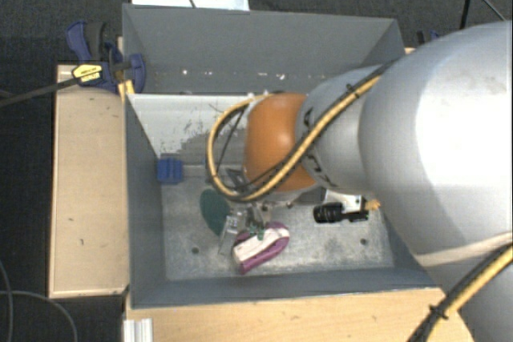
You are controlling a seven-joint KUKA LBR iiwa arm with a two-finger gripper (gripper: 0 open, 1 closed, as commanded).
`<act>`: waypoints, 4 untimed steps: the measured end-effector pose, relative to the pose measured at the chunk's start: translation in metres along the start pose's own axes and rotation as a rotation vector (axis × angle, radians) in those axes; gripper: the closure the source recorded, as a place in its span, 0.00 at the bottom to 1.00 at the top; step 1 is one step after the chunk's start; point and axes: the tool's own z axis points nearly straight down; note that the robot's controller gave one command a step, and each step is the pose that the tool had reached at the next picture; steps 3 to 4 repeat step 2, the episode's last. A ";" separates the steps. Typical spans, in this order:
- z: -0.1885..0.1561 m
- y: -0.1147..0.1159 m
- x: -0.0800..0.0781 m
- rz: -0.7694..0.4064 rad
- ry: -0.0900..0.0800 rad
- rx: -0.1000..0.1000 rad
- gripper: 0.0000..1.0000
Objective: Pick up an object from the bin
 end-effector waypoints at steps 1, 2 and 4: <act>0.000 -0.002 -0.002 0.002 -0.006 0.001 1.00; -0.152 0.006 0.003 0.017 -0.010 -0.001 1.00; -0.152 0.006 0.003 0.017 -0.010 -0.001 1.00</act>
Offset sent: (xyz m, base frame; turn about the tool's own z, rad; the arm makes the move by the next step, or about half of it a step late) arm 0.0000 0.0000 0.0000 0.0000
